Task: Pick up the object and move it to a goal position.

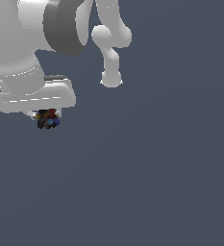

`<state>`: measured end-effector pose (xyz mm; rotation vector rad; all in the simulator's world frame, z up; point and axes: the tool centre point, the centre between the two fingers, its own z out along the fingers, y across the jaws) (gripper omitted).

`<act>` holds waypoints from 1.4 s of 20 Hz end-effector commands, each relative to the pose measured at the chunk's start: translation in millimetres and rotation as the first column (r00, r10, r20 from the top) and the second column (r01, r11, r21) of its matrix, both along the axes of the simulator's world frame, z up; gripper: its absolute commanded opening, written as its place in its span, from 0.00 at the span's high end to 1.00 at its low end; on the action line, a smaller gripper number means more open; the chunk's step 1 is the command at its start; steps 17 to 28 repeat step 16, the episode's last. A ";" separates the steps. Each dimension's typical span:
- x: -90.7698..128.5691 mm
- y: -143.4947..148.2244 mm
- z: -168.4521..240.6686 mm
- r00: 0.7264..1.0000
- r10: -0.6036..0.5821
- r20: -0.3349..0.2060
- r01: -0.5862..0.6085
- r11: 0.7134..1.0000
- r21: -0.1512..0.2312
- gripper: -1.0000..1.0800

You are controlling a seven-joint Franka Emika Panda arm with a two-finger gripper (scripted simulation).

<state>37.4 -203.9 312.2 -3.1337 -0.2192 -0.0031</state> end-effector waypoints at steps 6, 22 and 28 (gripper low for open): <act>-4.2 -17.3 52.6 1.000 0.001 -0.001 -0.001 1.000 0.000 1.00; -4.6 -24.7 73.2 1.000 0.001 -0.002 -0.001 1.000 0.000 1.00; -4.6 -24.7 73.2 1.000 0.001 -0.002 -0.001 1.000 0.000 1.00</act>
